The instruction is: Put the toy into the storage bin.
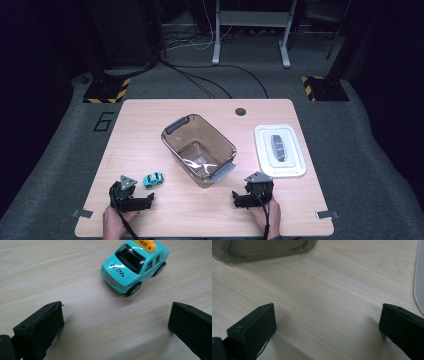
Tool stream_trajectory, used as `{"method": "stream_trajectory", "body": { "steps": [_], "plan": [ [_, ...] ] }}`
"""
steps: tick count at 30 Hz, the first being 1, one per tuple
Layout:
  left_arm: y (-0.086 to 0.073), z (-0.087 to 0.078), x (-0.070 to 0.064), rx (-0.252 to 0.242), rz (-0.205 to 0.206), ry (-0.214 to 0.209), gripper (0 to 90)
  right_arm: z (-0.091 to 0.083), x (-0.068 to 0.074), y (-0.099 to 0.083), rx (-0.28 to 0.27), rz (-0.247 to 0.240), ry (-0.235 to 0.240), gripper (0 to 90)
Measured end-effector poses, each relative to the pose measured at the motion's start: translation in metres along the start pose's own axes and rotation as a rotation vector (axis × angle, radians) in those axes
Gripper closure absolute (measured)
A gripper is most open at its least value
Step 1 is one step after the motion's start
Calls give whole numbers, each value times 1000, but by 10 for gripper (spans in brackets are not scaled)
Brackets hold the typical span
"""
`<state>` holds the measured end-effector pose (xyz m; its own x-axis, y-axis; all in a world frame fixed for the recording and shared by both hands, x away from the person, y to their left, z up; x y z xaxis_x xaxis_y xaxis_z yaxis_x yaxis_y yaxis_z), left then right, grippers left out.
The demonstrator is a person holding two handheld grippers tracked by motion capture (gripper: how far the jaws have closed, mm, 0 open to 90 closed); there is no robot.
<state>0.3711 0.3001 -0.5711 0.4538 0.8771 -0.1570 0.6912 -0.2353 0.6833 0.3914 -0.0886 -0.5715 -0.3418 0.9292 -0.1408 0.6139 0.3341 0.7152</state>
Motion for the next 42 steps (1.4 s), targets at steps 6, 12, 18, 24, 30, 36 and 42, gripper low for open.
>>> {"method": "stream_trajectory", "body": {
  "steps": [6,12,18,24,30,36,42],
  "plan": [
    [13,3,-9,-70,-59,-40,0,0,0,0,1,12,-9,4],
    [24,10,-14,-87,-98,-24,0,0,0,0,3,15,-13,5],
    [23,9,-28,-82,-82,-27,58,0,-1,0,-2,8,-13,7],
    [24,12,-35,-91,-65,-55,104,0,-1,0,-2,7,-14,8],
    [28,20,-27,-70,-56,-32,140,0,-1,-1,-1,4,-12,8],
    [40,24,-27,-106,-57,-19,132,0,-1,0,-1,9,-12,7],
    [44,35,-22,-93,-77,-1,143,0,-2,0,-1,12,-19,8]
  ]
}}
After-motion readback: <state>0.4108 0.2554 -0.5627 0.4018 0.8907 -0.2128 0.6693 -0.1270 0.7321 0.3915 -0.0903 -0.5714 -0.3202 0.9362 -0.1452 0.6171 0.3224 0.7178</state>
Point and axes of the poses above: each handheld gripper's, and its own axes: z roughly forward along the jaws, y roughly out of its top, x roughly to its left, the point moved 6 cm from there along z, roughly forward along the jaws, and after that the axes turned 12 degrees about -y, right-handed, at the moved point
